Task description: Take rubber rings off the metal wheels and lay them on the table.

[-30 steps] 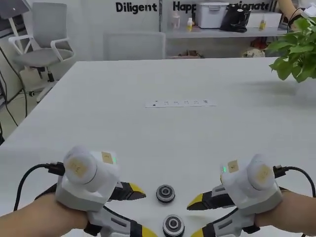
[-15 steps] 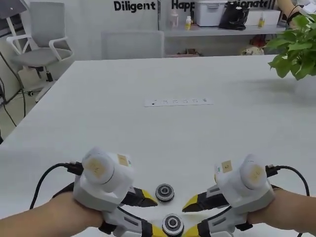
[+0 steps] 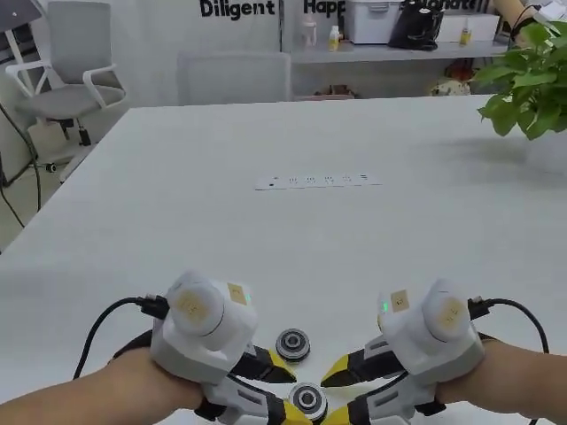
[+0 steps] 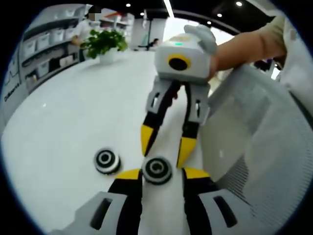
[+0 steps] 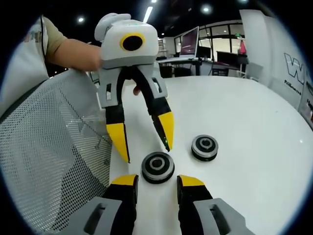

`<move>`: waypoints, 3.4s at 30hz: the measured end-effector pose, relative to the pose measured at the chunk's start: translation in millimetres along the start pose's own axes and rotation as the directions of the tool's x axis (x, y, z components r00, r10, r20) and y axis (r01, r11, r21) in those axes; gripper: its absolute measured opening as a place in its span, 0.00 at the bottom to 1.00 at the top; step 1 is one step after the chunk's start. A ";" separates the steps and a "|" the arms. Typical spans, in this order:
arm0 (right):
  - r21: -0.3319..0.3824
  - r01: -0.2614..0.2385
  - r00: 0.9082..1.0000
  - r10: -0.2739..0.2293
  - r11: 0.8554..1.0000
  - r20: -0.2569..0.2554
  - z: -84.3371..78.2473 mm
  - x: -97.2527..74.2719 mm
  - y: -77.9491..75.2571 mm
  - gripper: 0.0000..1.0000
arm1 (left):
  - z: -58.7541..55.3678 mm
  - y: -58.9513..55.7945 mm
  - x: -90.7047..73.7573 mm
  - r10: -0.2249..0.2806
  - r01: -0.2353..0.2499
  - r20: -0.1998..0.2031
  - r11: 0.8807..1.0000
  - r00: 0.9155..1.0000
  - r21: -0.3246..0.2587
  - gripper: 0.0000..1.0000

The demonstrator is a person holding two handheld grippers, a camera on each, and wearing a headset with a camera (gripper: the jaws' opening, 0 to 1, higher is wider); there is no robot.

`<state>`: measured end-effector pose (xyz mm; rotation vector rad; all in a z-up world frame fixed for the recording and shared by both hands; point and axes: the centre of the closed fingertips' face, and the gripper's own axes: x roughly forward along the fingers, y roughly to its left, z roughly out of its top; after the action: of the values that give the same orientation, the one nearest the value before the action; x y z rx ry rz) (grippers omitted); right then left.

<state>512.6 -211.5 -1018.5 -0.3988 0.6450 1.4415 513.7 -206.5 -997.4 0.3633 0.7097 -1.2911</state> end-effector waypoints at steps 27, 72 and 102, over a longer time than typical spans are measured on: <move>0.039 0.017 1.000 -0.018 0.999 0.016 4.2 5.9 -0.1 0.28 | -1.4 5.5 8.9 0.111 -0.111 0.010 0.989 0.994 0.094 0.14; 0.117 0.024 0.995 -0.012 0.993 -0.098 -3.7 0.2 -1.1 0.17 | -1.7 6.2 8.4 0.127 -0.127 0.014 0.987 0.992 0.094 0.13; 0.179 -0.006 0.997 0.018 0.984 -0.069 -6.9 -10.8 -3.0 0.00 | -1.8 5.6 8.1 0.125 -0.126 0.015 0.987 0.992 0.098 0.13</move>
<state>514.3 -224.6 -1017.4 -0.3064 0.8283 1.3728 519.5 -210.0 -1004.8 0.4750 0.6078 -1.2100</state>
